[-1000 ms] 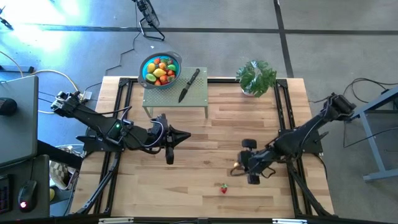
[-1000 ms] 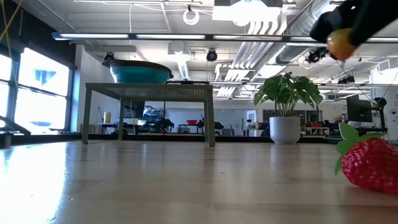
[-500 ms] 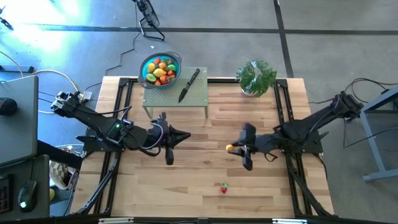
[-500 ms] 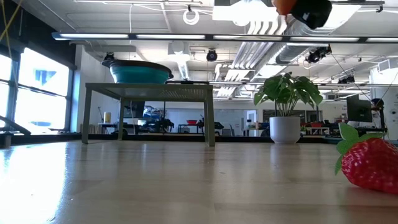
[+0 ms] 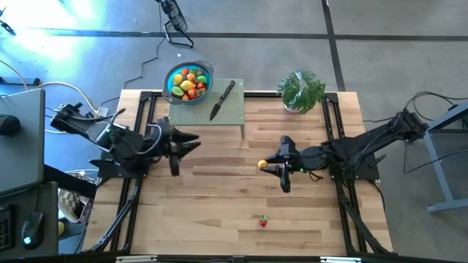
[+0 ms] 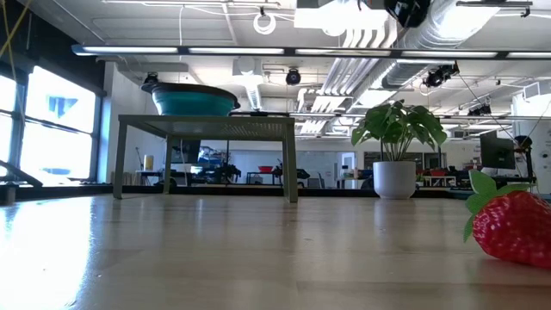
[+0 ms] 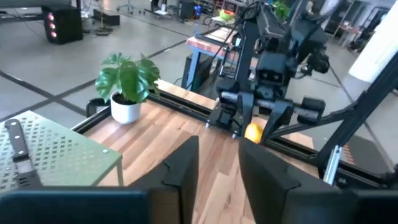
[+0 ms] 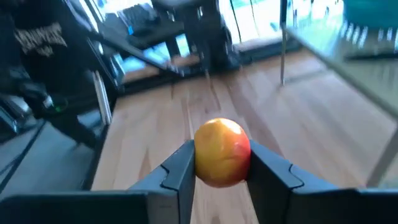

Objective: Pick & Place Fruit
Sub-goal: Put the orange pear into the strainer bowl on the shelf

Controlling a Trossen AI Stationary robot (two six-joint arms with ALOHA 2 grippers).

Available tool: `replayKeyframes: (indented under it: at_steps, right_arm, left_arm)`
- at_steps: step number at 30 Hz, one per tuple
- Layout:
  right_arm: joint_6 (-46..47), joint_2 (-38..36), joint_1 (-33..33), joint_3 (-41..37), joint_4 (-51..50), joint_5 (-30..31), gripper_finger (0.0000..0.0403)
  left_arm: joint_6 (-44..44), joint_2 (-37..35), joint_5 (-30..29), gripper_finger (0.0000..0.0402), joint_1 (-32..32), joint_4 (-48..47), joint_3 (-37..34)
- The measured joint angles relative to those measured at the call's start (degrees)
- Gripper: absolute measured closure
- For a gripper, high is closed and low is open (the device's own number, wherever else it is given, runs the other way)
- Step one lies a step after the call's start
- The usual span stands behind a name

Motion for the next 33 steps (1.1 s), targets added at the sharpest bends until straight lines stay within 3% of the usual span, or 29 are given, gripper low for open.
replayKeyframes:
  at_steps: [5, 10, 18, 25, 29, 33]
  right_arm:
    - [-3.87, 0.00, -2.01, 0.00, 6.98, 0.03, 0.0290]
    - [-6.50, 0.00, -3.91, 0.00, 11.91, -0.69, 0.0290]
    - [-14.58, 0.02, -6.89, 0.00, 20.93, -1.53, 0.0292]
    - [-19.57, 0.09, -8.97, 0.00, 23.49, -2.11, 0.0289]
    - [-19.62, 1.12, -10.02, 0.00, 23.34, -4.77, 0.0291]
    - [-19.62, 2.56, -10.36, 0.09, 23.90, -6.27, 0.0289]
  left_arm:
    - [2.82, -0.71, 0.45, 0.0266, 0.00, -2.91, 0.00]
    - [5.40, -0.31, 0.94, 0.0263, 0.00, -6.28, 0.00]
    - [-5.50, 1.16, -0.98, 0.0262, 0.25, -6.60, 0.04]
    - [-18.12, 3.18, -1.26, 0.0270, 5.46, -5.59, -3.57]
    - [-21.04, 3.30, 4.43, 0.0291, 9.65, 4.87, -10.97]
    - [-17.09, 3.23, 12.50, 0.0320, 11.69, 26.73, -18.26]
